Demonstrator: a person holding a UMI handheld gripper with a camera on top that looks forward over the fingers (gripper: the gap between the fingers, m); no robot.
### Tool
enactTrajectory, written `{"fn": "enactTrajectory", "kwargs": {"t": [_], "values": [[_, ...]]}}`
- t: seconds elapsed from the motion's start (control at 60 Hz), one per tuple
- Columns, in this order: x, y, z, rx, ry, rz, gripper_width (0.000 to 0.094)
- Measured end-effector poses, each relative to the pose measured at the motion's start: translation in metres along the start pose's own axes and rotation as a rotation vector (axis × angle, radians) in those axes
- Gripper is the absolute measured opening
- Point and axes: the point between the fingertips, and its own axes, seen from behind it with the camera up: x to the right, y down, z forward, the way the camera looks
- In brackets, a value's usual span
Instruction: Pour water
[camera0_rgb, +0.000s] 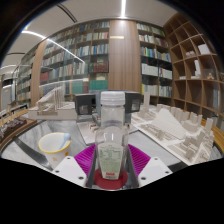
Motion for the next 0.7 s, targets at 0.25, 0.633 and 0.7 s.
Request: {"fn": "enactTrajectory", "kwargs": {"t": [0.25, 0.633, 0.7], "values": [[-0.001, -0.018, -0.056, -0.044, 0.049, 0.051, 0.0858], [-0.049, -0.006, -0.298, -0.145, 0.095, 0.067, 0.0850], [-0.058, 0.003, -0.332, -0.165, 0.105, 0.068, 0.0850]]}}
